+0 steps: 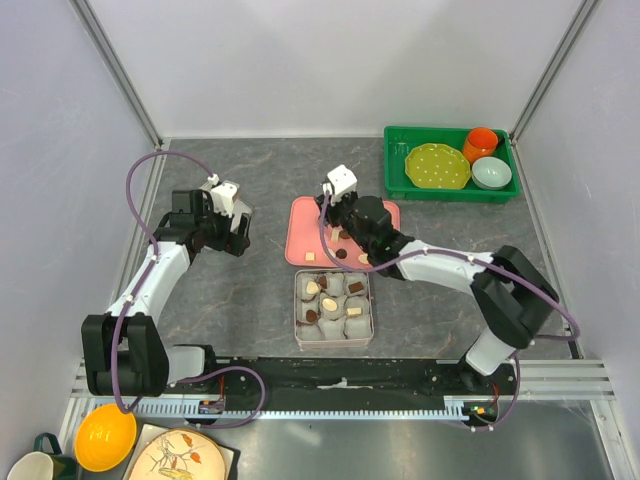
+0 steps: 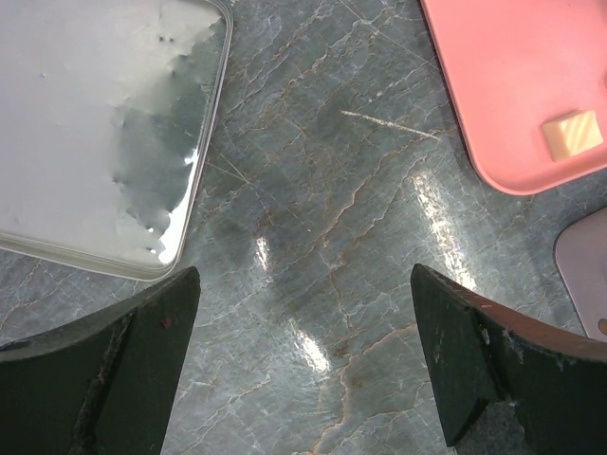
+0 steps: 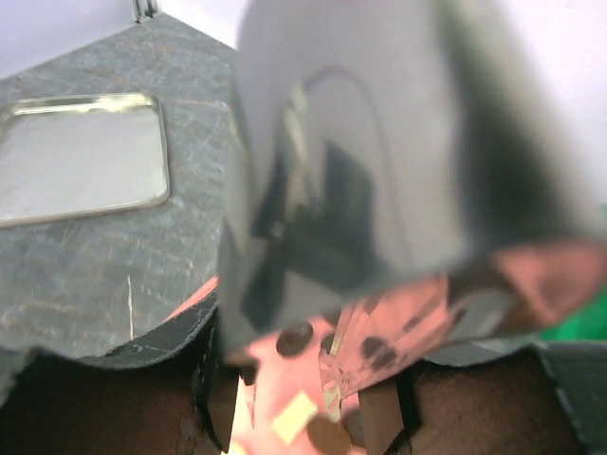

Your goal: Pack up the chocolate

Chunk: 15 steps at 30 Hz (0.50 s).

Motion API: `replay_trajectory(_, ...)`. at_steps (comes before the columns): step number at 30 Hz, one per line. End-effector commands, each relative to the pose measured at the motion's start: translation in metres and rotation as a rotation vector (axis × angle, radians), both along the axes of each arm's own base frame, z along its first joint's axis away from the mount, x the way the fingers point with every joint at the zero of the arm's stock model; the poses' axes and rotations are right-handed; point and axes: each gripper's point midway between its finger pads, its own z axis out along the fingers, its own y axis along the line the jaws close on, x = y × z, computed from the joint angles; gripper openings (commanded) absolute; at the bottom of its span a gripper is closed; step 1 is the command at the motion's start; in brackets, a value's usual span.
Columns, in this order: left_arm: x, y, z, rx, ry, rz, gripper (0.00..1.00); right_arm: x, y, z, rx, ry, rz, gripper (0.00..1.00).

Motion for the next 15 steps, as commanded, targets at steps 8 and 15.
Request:
replay_trajectory(8,0.011,0.006,0.012,0.054,-0.075,-0.007,0.99,0.046,0.034,0.029,0.142,-0.069,0.035,0.52)
replay_trajectory(15,0.013,0.005,0.011,0.043,-0.071,-0.007,0.99,0.049,0.031,0.009,0.138,-0.031,0.028,0.52)
